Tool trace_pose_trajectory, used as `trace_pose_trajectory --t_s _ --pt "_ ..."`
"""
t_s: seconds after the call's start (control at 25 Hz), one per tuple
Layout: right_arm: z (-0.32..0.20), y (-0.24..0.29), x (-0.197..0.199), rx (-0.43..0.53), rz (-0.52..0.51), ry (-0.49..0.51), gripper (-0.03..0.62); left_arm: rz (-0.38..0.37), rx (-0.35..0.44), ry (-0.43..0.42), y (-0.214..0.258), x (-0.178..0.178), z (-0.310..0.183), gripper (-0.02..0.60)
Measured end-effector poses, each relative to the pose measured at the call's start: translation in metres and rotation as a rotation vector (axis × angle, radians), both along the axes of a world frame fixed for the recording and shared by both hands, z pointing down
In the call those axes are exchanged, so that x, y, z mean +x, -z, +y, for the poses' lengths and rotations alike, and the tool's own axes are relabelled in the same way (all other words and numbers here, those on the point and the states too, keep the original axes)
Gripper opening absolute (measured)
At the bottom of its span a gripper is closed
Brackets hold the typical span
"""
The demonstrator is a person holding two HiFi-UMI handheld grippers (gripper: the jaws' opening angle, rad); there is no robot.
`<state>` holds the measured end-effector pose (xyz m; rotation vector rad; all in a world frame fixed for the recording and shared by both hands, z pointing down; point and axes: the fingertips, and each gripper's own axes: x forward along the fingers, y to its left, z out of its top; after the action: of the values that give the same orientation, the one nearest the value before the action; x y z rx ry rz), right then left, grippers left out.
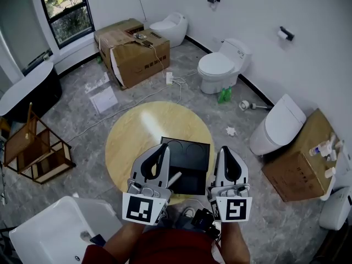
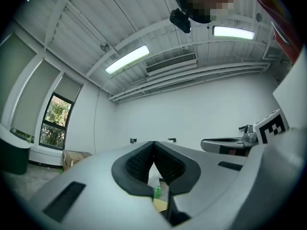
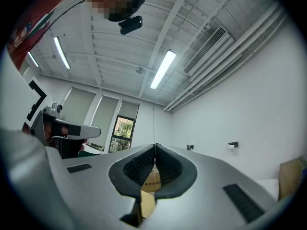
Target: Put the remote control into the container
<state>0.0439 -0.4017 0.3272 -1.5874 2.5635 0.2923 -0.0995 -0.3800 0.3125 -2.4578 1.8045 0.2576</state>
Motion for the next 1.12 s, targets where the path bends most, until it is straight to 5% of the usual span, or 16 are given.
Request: trace_pose_trajectory --t_s 1.12 --pt "0.003 0.008 -0.001 0.022 -0.003 -0.002 0.021 0.004 0.009 0.028 -0.007 -0.005 -0.003 0.015"
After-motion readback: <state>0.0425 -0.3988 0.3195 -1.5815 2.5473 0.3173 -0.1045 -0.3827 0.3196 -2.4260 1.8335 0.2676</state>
